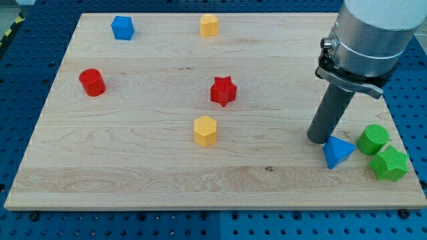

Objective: Move your arm towards the bottom of the red star

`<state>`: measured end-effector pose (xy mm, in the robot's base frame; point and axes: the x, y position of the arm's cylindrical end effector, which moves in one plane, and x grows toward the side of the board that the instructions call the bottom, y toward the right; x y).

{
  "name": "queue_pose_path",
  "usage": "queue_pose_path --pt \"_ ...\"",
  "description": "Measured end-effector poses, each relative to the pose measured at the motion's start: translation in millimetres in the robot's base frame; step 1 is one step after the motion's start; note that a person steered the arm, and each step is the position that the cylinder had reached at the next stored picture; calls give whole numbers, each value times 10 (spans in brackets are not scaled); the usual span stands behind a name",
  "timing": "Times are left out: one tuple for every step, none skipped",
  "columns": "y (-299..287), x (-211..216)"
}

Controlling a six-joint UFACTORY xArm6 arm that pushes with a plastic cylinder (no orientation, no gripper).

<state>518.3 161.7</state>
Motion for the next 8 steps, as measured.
queue_pose_path --pt "-81 11" --pt "-282 30" --pt "-218 208" --pt "-166 212" --pt "-166 212" --pt "-163 279" --pt "-163 293" --pt "-163 295"
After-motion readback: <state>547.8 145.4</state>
